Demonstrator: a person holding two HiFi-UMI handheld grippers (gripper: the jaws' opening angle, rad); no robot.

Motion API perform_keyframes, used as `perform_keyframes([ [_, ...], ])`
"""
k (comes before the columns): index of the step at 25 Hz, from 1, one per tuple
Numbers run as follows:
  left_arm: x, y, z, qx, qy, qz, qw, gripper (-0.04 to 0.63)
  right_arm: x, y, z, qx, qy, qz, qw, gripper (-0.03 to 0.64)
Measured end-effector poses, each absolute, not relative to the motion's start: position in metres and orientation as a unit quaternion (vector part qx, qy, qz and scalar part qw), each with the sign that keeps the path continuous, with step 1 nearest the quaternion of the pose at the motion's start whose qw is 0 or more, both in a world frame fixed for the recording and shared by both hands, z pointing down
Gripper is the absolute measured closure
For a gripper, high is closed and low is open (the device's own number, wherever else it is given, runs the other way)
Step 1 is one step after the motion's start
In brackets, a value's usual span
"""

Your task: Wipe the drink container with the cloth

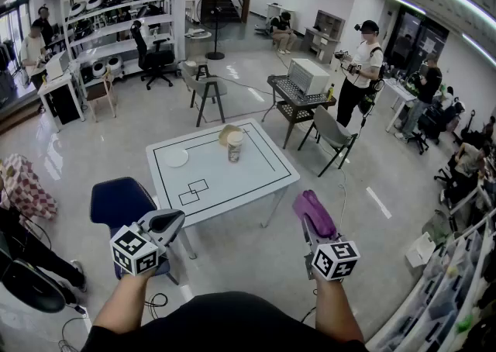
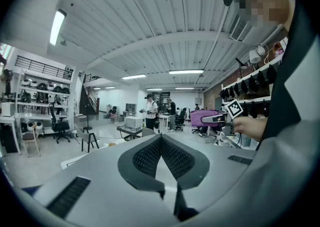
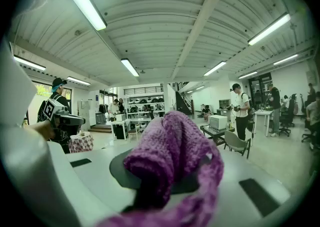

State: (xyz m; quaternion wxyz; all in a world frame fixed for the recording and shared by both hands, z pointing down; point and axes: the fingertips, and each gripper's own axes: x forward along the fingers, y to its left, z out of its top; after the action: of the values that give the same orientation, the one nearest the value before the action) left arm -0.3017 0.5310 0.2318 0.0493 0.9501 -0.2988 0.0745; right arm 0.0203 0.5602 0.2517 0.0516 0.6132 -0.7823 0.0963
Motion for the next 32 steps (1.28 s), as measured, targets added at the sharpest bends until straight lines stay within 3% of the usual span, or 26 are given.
perform_keyframes([
  [18, -0.31, 0.508, 0.24, 0.95, -0.295, 0.08, 0.064, 0.574, 0.007, 0.534, 0.256, 0.608, -0.783, 0.118, 0.054, 0.531],
  [32, -0.282, 0.412, 0.264, 0.942, -0.311, 0.094, 0.081, 0.574, 0.033, 0.424, 0.29, 0.595, -0.788, 0.138, 0.076, 0.531],
])
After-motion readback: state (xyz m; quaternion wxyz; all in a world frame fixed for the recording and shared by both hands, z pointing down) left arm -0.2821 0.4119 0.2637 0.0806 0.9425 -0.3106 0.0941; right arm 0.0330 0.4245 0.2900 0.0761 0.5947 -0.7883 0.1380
